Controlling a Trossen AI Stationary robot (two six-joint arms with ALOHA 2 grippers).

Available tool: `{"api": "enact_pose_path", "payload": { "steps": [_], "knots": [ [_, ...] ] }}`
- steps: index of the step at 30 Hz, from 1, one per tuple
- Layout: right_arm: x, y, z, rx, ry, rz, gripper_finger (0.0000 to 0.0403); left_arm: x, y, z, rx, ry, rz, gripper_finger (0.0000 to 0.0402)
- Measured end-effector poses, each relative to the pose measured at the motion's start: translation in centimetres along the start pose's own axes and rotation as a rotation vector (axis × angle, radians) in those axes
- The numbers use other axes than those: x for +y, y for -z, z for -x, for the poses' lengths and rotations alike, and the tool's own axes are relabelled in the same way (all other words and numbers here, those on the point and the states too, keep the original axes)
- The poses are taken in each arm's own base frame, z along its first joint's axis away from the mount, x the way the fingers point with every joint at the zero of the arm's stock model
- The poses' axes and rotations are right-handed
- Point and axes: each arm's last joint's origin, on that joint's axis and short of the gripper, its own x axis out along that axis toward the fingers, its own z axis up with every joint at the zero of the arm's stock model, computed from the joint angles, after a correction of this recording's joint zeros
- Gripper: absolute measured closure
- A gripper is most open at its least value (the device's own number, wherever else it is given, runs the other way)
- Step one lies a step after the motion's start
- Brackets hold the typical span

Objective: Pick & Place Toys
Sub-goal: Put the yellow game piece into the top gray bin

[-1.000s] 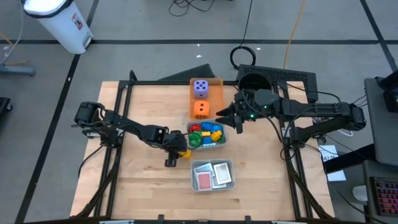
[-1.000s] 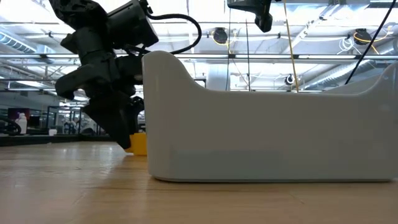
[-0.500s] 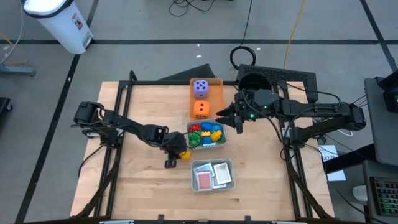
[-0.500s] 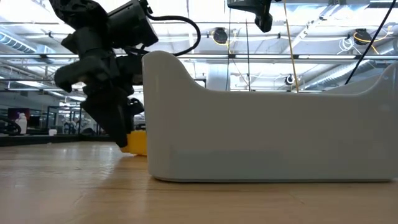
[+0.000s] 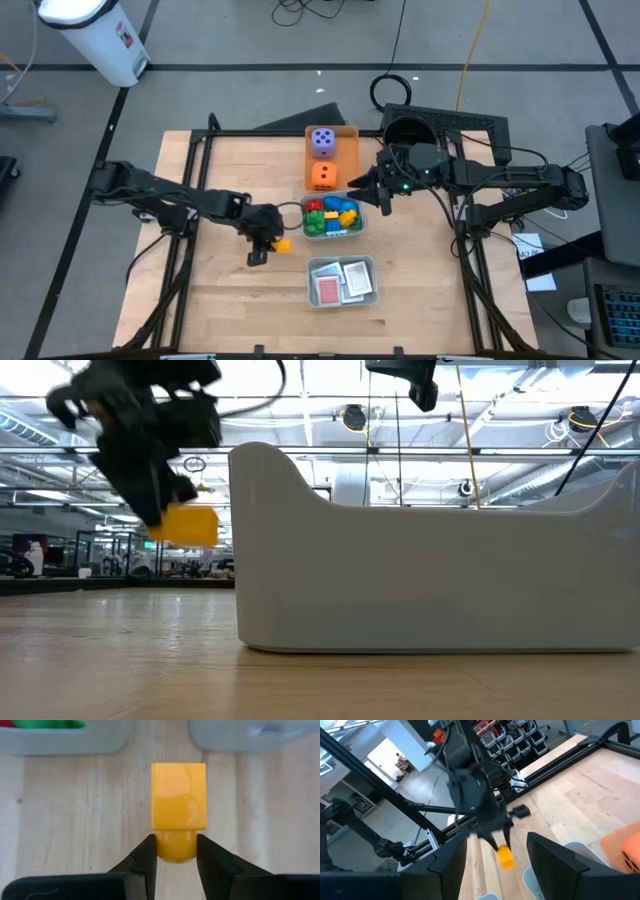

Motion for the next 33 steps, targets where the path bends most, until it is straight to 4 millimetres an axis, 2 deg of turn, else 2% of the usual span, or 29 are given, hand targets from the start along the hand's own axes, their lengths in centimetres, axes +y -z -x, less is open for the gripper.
{"api": "enact_pose_path", "payload": {
  "steps": [4, 8, 15, 21, 27, 33],
  "knots": [
    [0.1, 0.1, 0.0, 0.003, -0.005, 0.01, 0.0202, -0.5, -0.2, 2.8, -0.121, 0.011, 0.052, 0.0294],
    [0.5, 0.4, -0.7, 0.003, -0.031, 0.033, 0.0202, -1.1, -1.1, 5.2, -0.325, 0.027, 0.098, 0.0291],
    [1.1, 1.7, -4.3, -0.024, -0.125, 0.032, 0.0202, -1.4, -3.8, 7.5, -0.684, 0.093, 0.141, 0.0287],
    [1.8, 2.9, -6.7, -0.053, -0.22, 0.098, 0.0202, -1.4, -5.4, 9.1, -0.905, 0.166, 0.175, 0.0286],
    [2.1, 2.8, -7.5, -0.161, -0.235, 0.178, 0.0202, -1.4, -5.7, 9.5, -0.958, 0.171, 0.187, 0.0285],
    [1.9, 2.4, -7.6, -0.252, -0.154, 0.172, 0.0202, -1.3, -5.7, 9.6, -0.97, 0.154, 0.187, 0.0285]
  ]
}}
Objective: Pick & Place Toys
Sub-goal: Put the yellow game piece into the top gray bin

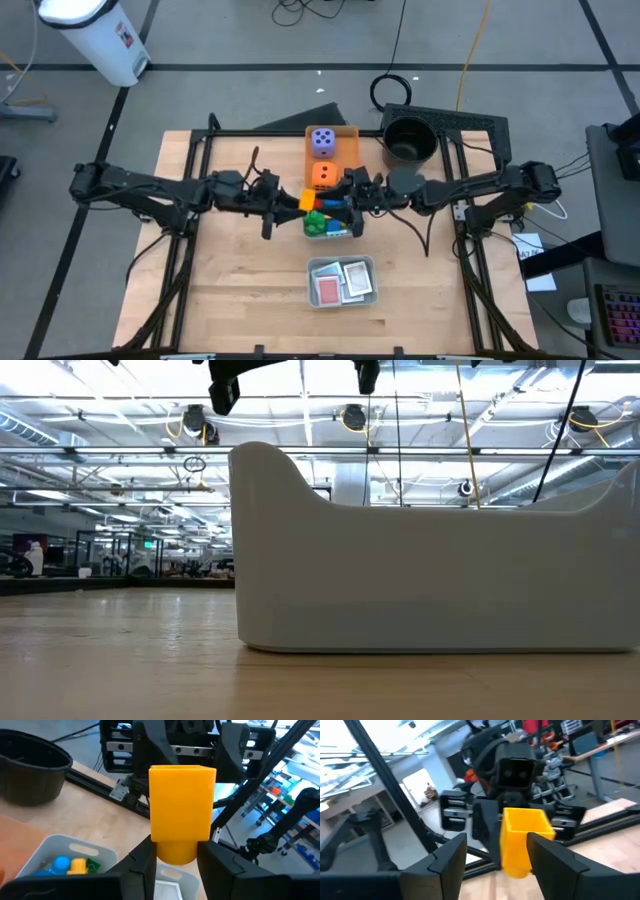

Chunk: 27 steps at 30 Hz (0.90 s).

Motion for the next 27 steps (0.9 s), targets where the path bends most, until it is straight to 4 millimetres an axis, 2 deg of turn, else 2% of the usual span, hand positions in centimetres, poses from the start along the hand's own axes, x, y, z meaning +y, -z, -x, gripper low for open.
{"api": "enact_pose_path", "payload": {
  "steps": [12, 20, 27],
  "knots": [
    [-0.7, 0.7, -0.5, -0.008, 0.085, -0.031, 0.0202, -0.2, -0.4, -0.3, -0.075, 0.008, -0.035, 0.0284],
    [-0.4, 0.1, -0.5, -0.071, 0.053, -0.029, 0.0202, 0.1, 0.4, -1.8, -0.057, 0.042, -0.027, 0.0284],
    [-0.6, 0.2, -0.5, -0.034, 0.018, -0.056, 0.0202, 0.3, 0.7, -3.0, -0.097, 0.072, -0.027, 0.0284]
  ]
}}
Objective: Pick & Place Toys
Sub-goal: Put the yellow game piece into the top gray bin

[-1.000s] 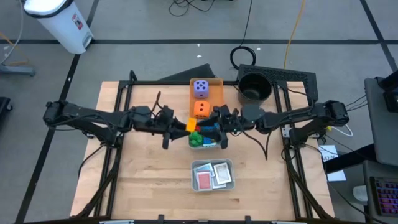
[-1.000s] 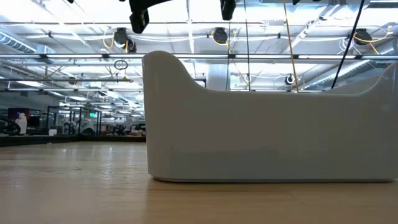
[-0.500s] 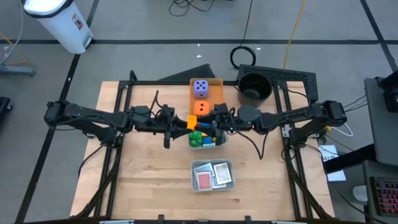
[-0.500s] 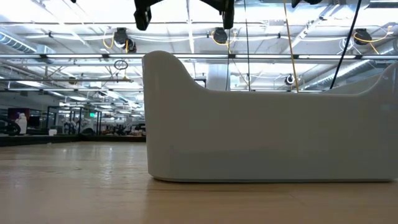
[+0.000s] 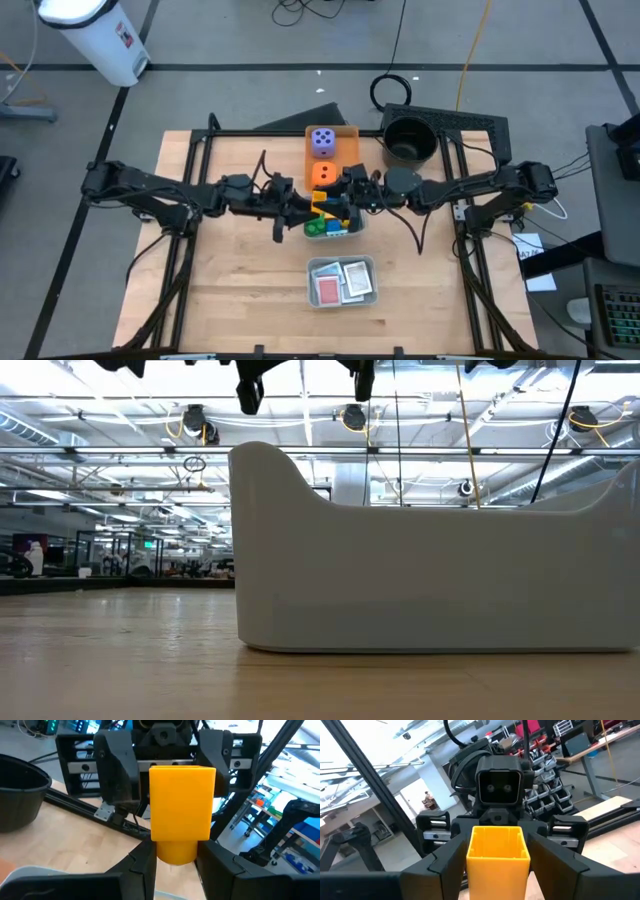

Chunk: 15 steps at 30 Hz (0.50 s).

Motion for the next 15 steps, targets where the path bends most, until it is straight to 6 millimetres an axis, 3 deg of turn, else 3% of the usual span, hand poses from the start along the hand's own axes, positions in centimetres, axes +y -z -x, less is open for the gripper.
{"api": "enact_pose_path", "payload": {
  "steps": [15],
  "knots": [
    [-0.03, 0.22, 0.01, 0.032, -0.015, -0.003, 0.0202, -0.04, -0.43, -0.01, -0.048, 0.001, -0.004, 0.0284]
  ]
}}
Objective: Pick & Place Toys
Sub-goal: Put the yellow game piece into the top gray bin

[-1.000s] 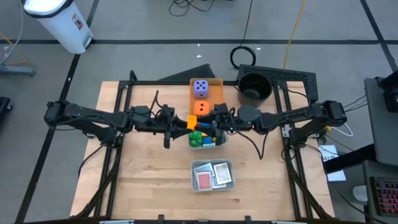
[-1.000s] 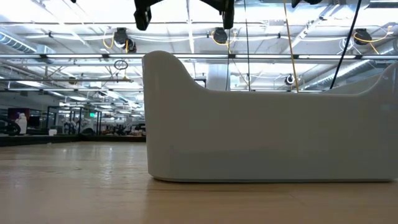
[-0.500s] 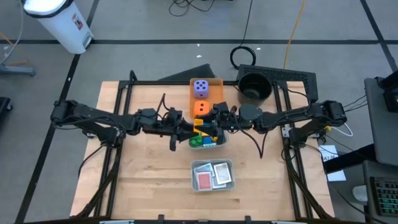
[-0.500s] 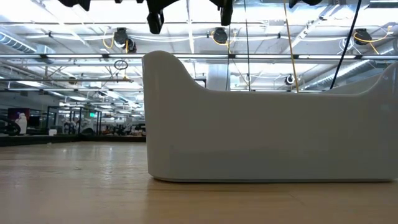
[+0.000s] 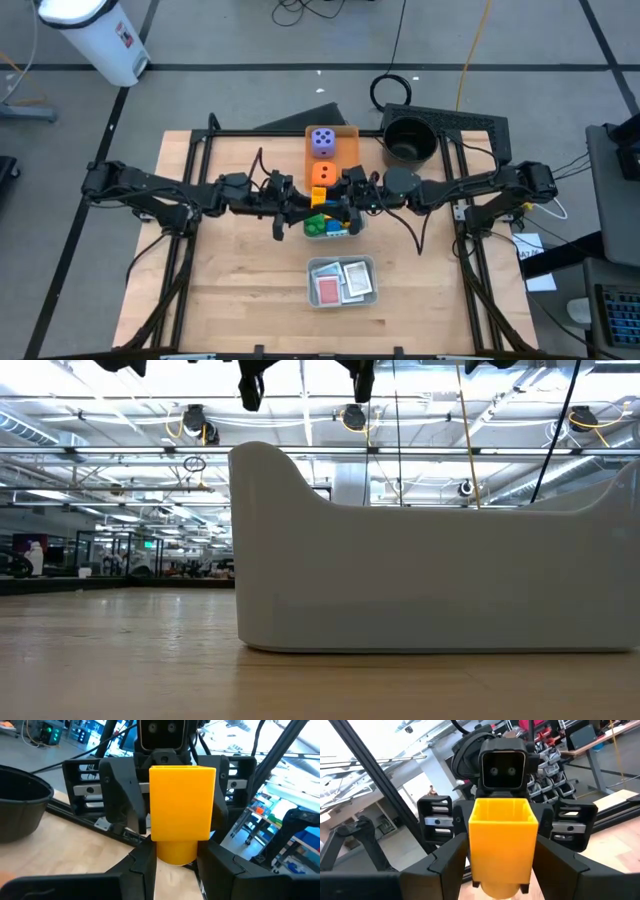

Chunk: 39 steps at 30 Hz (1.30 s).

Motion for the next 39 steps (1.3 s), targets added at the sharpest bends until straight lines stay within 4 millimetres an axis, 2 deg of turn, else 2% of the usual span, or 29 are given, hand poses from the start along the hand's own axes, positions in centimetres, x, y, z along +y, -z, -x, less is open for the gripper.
{"api": "enact_pose_path", "payload": {
  "steps": [7, 16, 26, 30, 39],
  "knots": [
    [0.0, 0.0, 0.0, 0.002, 0.0, 0.0, 0.0209, 0.0, 0.0, 0.0, -0.001, 0.0, 0.002, 0.0284],
    [0.0, 0.1, 0.0, 0.024, -0.012, 0.0, 0.0275, 0.0, 0.0, 0.0, 0.001, -0.006, 0.003, 0.0284],
    [0.0, 0.1, 0.0, 0.026, -0.014, 0.003, 0.0267, 0.1, -0.1, 0.0, -0.006, -0.011, 0.006, 0.0282],
    [-0.2, 0.0, 0.0, 0.025, -0.014, 0.016, 0.0271, 0.3, -0.2, 0.0, -0.014, -0.025, 0.007, 0.0257],
    [-1.9, -0.9, 0.2, 0.061, -0.064, -0.024, 0.0271, 0.3, -0.3, 0.0, -0.014, -0.013, 0.059, 0.0163]
  ]
}}
